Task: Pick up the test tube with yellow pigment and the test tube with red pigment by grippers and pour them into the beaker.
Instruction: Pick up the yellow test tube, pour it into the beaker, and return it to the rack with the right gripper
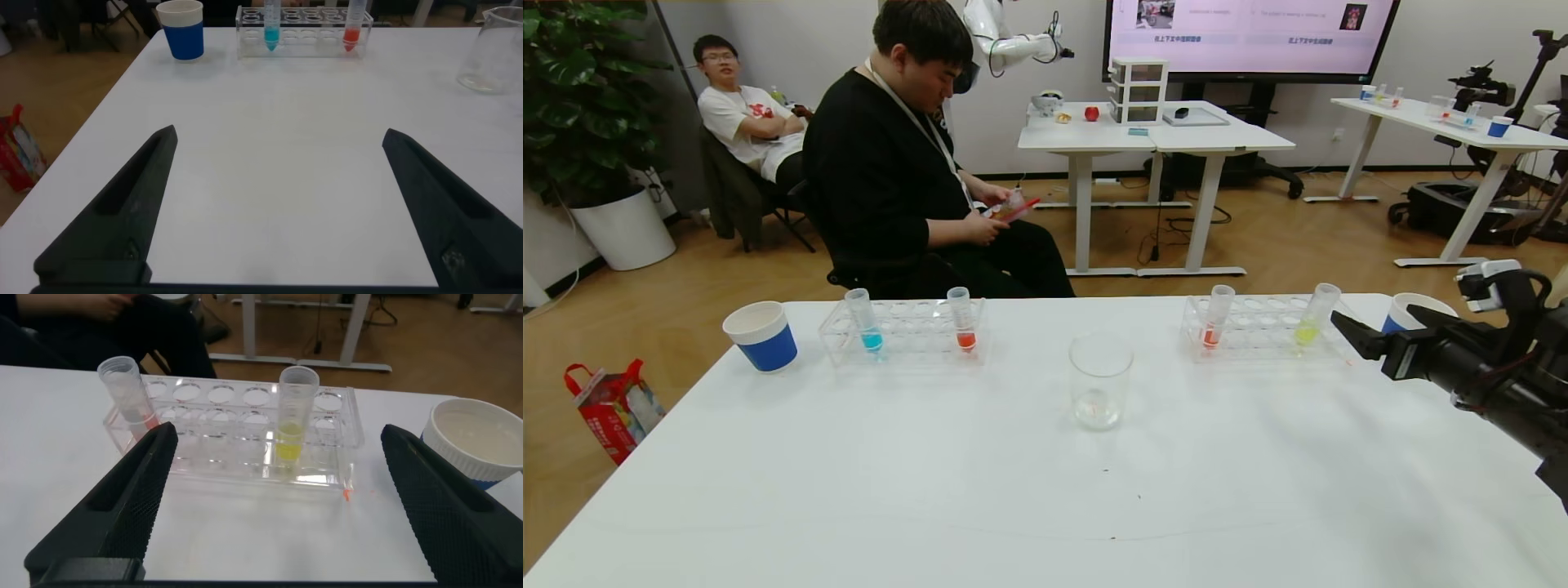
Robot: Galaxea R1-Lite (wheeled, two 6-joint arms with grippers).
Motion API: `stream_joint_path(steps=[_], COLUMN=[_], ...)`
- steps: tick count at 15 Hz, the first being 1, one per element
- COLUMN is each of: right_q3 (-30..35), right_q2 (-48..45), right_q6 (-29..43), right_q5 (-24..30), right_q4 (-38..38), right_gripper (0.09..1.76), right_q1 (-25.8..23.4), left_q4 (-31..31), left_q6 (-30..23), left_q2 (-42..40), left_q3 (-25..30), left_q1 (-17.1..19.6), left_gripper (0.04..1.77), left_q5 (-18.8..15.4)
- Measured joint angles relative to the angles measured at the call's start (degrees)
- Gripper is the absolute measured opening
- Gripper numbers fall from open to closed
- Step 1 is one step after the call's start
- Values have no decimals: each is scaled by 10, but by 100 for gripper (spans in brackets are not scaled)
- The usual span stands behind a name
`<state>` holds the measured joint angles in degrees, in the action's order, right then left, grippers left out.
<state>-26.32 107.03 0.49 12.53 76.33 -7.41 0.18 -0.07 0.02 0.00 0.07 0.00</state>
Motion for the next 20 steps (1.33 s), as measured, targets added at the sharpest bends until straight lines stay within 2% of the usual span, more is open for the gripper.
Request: stream_joint_path(steps=[3,4,8,15,20], right_q3=[3,3,-22,-157,-210], right_q2=[77,96,141,213,247], right_q6=[0,1,1,1,1], right_q5=[15,22,38,37,39], right_q4=[114,129,131,116,111], right_gripper=[174,174,174,174,174], right_q1=[-1,-1,-8,-9,-9], left_q4=[0,0,0,0,0], left_q6=[0,0,0,0,0], left_q2=[0,0,0,0,0], left_q3=[0,0,0,0,0], left_q1=[0,0,0,0,0], left_gripper=[175,175,175,175,175], left_q5=[0,0,0,0,0])
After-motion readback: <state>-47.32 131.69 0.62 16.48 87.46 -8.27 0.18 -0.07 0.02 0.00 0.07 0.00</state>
